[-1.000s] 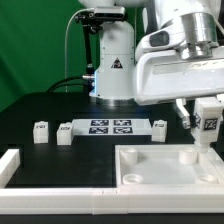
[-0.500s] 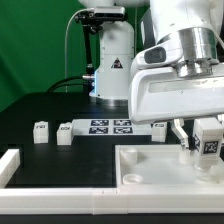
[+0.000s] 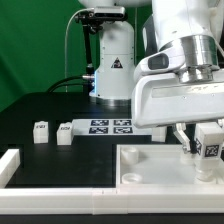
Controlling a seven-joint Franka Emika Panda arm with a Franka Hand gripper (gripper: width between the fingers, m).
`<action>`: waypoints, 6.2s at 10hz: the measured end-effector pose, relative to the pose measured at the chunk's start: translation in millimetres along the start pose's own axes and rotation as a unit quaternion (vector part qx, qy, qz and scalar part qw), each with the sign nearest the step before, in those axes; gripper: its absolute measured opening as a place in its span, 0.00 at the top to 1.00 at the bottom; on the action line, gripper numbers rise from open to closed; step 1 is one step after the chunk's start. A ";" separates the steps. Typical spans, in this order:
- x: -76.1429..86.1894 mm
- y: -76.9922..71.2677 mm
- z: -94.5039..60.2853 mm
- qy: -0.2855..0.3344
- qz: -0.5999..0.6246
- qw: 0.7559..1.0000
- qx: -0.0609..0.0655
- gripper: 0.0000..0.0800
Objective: Assemble one leg
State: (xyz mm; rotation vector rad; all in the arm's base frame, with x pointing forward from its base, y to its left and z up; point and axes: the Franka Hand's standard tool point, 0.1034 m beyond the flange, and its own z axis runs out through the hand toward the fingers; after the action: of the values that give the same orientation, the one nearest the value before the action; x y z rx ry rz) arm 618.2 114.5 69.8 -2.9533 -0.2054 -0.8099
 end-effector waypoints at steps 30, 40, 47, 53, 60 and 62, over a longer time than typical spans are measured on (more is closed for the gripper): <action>13.2 10.4 3.2 -0.255 0.029 0.965 0.046 0.19; 13.3 13.8 6.0 -0.247 0.055 0.967 0.037 0.64; 9.6 5.4 5.4 -0.234 0.534 0.808 -0.081 0.64; 7.9 -1.6 7.1 -0.219 0.677 0.691 -0.125 0.64; 1.1 -7.8 6.6 -0.265 0.384 0.883 -0.044 0.19; 1.4 -6.9 6.5 -0.267 0.305 0.914 -0.023 0.19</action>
Offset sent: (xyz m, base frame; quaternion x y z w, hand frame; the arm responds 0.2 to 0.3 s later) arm -0.0029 0.0020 -0.0158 0.0028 0.0166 0.0125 0.9998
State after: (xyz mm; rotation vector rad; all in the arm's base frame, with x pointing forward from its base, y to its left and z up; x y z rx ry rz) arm 621.7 122.1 65.2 -2.9136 0.6848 0.0765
